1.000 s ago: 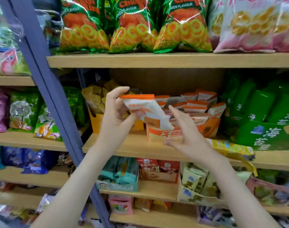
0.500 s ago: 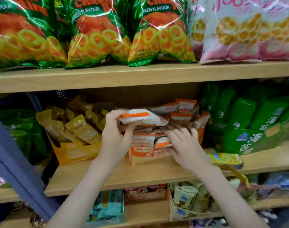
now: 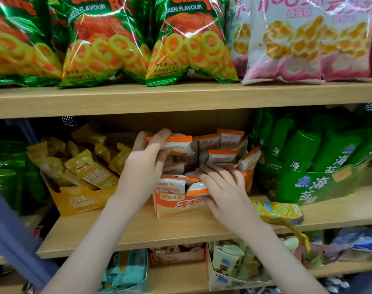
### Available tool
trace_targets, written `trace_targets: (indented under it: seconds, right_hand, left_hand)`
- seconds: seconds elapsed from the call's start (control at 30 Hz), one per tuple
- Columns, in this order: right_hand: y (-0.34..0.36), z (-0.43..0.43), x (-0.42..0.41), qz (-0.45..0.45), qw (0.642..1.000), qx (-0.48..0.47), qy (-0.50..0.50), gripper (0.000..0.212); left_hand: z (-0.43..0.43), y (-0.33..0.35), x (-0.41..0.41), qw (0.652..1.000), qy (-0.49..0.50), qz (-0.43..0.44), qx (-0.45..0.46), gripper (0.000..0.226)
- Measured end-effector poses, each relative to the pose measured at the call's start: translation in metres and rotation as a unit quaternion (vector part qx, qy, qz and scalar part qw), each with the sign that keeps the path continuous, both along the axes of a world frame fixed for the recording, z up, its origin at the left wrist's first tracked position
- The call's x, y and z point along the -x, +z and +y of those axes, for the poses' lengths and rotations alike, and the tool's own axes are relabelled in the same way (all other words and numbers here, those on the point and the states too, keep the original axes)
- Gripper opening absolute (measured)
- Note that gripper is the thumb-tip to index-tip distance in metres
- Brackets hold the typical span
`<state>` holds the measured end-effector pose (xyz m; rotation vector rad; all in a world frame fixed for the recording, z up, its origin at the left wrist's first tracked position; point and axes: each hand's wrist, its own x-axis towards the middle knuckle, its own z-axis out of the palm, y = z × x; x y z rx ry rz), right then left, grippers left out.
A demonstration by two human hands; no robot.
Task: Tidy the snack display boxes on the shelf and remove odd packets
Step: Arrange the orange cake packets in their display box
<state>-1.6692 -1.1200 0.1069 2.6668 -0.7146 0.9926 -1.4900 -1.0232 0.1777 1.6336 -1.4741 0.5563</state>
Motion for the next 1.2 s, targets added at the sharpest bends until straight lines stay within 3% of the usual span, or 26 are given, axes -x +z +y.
trace_targets:
  seconds: [0.07,0.13,0.23,0.33,0.4,0.47,0.57,0.63,0.7,0.8,0.87,1.03,1.2]
  right_hand:
    - [-0.001,-0.001,0.000,0.000,1.000,-0.003,0.002,0.059]
    - [-0.002,-0.002,0.001,0.005,1.000,-0.009,0.003,0.063]
    - [-0.005,-0.004,0.001,-0.005,1.000,-0.009,0.015,0.065]
    - [-0.008,-0.004,0.002,-0.059,0.998,-0.007,0.017,0.081]
    - [-0.004,0.000,0.001,-0.089,0.996,-0.008,0.015,0.094]
    - [0.005,0.005,-0.003,-0.072,0.997,0.010,0.015,0.100]
    - [0.012,0.005,-0.015,-0.007,1.000,0.029,0.007,0.097]
    - [0.013,0.001,-0.021,-0.001,1.000,0.014,-0.008,0.094]
    - [0.013,-0.002,-0.024,-0.005,1.000,0.006,-0.015,0.089]
    - [0.010,-0.002,-0.023,-0.012,1.000,0.014,-0.006,0.079]
    - [0.006,-0.002,-0.021,-0.012,1.000,0.012,0.004,0.074]
    - [0.001,0.002,-0.017,-0.011,1.000,-0.015,0.014,0.070]
    - [-0.001,0.004,-0.013,-0.012,0.999,-0.022,0.021,0.069]
  left_hand:
    - [0.001,0.000,0.003,0.998,-0.049,-0.024,-0.013,0.038]
    - [0.001,-0.002,0.006,0.997,-0.075,0.015,-0.031,0.034]
    - [-0.003,-0.003,0.010,0.989,-0.002,0.103,-0.105,0.031]
    - [-0.008,0.004,0.017,0.972,0.046,0.053,-0.226,0.038]
    - [-0.009,0.009,0.023,0.966,0.037,0.022,-0.256,0.028]
    - [-0.009,0.014,0.030,0.955,0.004,0.022,-0.296,0.020]
    - [-0.007,0.016,0.029,0.929,-0.031,0.030,-0.369,0.030]
    - [-0.006,0.018,0.019,0.919,-0.032,0.087,-0.383,0.035]
    - [-0.009,0.020,0.007,0.933,-0.046,0.112,-0.338,0.032]
    - [-0.027,0.016,-0.013,0.977,-0.014,0.049,-0.207,0.033]
    - [-0.042,0.014,-0.020,0.983,0.003,-0.003,-0.182,0.034]
    - [-0.066,0.013,-0.016,0.925,0.055,-0.084,-0.365,0.049]
    - [-0.064,0.016,0.007,0.911,0.065,-0.153,-0.379,0.044]
